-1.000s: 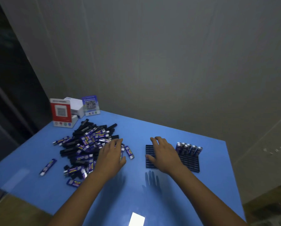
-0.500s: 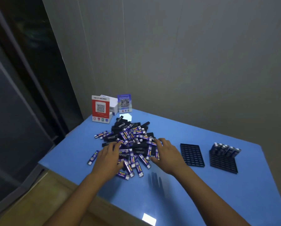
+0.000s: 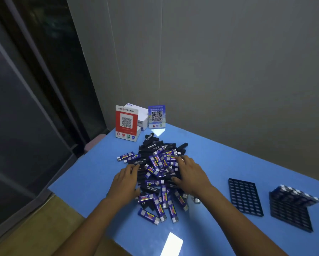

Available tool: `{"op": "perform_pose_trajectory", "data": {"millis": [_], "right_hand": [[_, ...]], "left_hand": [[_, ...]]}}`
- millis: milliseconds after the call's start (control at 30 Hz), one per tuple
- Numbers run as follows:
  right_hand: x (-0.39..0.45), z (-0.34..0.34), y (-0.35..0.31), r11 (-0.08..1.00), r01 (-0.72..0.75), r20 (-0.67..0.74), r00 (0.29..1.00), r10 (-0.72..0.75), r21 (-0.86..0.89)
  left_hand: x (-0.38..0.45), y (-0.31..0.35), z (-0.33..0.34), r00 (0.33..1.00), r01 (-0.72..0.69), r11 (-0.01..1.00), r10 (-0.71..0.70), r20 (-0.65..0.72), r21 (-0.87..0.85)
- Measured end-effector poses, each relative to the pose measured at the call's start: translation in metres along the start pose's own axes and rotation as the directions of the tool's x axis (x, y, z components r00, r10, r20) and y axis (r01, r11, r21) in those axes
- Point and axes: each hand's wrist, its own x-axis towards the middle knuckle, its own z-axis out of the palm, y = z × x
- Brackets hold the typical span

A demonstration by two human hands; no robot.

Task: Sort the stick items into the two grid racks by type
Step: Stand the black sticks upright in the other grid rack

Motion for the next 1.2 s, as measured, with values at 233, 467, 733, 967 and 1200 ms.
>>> {"op": "perform_pose_trajectory", "data": {"millis": [233,467,733,967,1200], "right_hand": [[0.052,0.014,-0.006,0.997,0.063,-0.012,0.998,-0.063,0.047],[0.081,0.021,-0.012,0.997,0.039,-0.002,0.999,-0.039,0.060],[0.095,0.024,-0.022,0.996,-0.071,-0.013,0.997,0.072,0.048],[0.096,0.021,-0.028,0.991,-0.132,-0.018,0.991,0.132,0.022],[0.091,0.019,-0.028,0.985,-0.175,-0.018,0.984,0.175,-0.003]], "left_hand": [[0.039,-0.021,0.015,0.997,0.021,1.000,-0.019,0.078,-0.023],[0.072,-0.036,0.031,0.988,0.014,0.998,-0.004,0.154,-0.062],[0.091,-0.047,0.037,0.978,-0.107,0.989,0.124,0.167,-0.106],[0.102,-0.039,0.031,0.960,-0.191,0.980,0.173,0.221,0.061],[0.113,-0.030,0.024,0.953,-0.237,0.942,0.179,0.244,0.238]]}}
